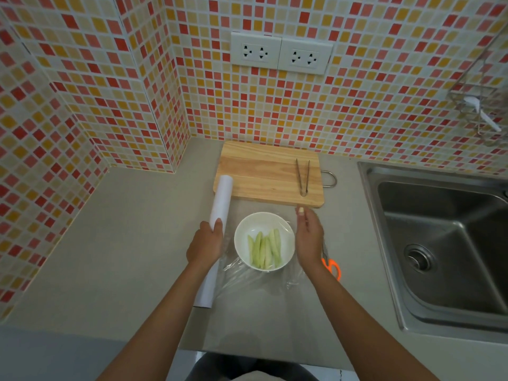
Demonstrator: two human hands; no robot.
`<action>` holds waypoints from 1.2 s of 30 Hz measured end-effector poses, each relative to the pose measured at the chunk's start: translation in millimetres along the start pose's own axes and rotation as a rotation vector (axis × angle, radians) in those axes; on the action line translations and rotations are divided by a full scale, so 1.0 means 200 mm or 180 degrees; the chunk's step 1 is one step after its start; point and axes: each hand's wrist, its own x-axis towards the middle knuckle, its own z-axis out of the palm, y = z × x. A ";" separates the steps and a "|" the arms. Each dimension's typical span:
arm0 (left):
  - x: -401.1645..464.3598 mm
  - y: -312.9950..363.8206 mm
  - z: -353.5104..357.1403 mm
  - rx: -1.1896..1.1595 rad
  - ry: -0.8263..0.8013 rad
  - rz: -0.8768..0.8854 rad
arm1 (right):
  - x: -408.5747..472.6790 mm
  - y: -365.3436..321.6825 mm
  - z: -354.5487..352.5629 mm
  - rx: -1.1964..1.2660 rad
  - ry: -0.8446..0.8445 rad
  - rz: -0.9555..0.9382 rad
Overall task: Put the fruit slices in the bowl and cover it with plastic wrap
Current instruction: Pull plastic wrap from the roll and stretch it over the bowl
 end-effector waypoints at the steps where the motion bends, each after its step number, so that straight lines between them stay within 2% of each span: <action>1: 0.00 0.00 0.00 -0.0002 -0.0002 0.0005 | -0.02 0.00 0.03 0.0069 -0.0219 0.0079; 3: 0.00 -0.01 -0.01 0.0015 -0.0013 0.0031 | -0.06 0.01 0.08 0.0172 -0.0448 0.0277; 11: 0.02 -0.03 -0.02 -0.0033 -0.0064 0.0032 | -0.07 0.03 0.09 0.0872 -0.0476 0.0816; 26: 0.02 -0.08 -0.08 -0.0152 -0.0029 0.0135 | -0.04 0.04 0.08 0.0475 -0.0523 0.0818; 36: 0.01 -0.07 -0.07 -0.0265 -0.0039 0.0233 | -0.05 0.08 0.06 0.0888 -0.0608 0.1282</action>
